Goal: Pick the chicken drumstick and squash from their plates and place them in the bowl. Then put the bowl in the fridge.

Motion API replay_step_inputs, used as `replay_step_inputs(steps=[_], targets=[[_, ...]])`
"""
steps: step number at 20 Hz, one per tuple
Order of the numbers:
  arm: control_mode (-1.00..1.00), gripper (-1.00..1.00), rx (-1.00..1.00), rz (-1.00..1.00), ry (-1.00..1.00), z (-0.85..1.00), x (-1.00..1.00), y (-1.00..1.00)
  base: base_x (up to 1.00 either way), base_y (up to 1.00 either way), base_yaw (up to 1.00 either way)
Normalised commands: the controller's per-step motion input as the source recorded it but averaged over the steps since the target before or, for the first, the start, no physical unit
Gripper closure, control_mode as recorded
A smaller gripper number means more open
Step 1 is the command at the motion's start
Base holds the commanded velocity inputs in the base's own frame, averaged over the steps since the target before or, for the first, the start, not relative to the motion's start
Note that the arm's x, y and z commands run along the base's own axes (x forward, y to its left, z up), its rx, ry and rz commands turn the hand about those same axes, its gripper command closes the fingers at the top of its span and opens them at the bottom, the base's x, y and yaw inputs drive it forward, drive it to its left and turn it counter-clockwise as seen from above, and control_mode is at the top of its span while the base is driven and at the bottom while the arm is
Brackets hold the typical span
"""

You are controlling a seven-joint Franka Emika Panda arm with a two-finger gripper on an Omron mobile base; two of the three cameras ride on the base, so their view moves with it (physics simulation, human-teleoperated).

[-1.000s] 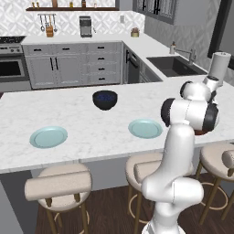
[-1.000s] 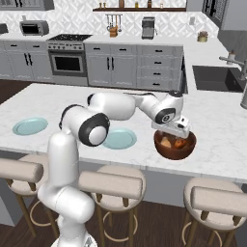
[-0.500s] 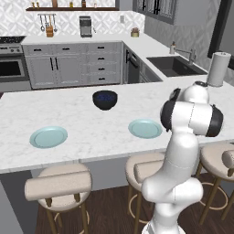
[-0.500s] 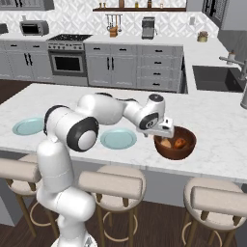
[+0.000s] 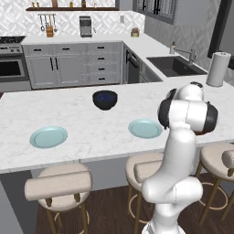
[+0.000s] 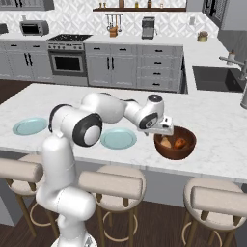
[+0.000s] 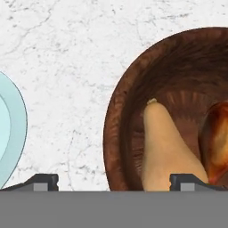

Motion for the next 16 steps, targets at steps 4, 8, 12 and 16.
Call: replay_step_inputs(steps=[4,8,12,16], targets=[[-1.00,-1.00,0.00,0.01,0.02,-0.26,0.29,-0.03,0.00,0.00,0.00],[-1.00,-1.00,0.00,0.00,0.00,-0.49,0.03,-0.04,0.00,0.00,0.00],[-1.00,-1.00,0.00,0.00,0.00,-0.49,0.00,0.00,0.00,0.00,0.00],[-1.00,-1.00,0.00,0.00,0.00,-0.37,0.00,0.00,0.00,0.00,0.00]])
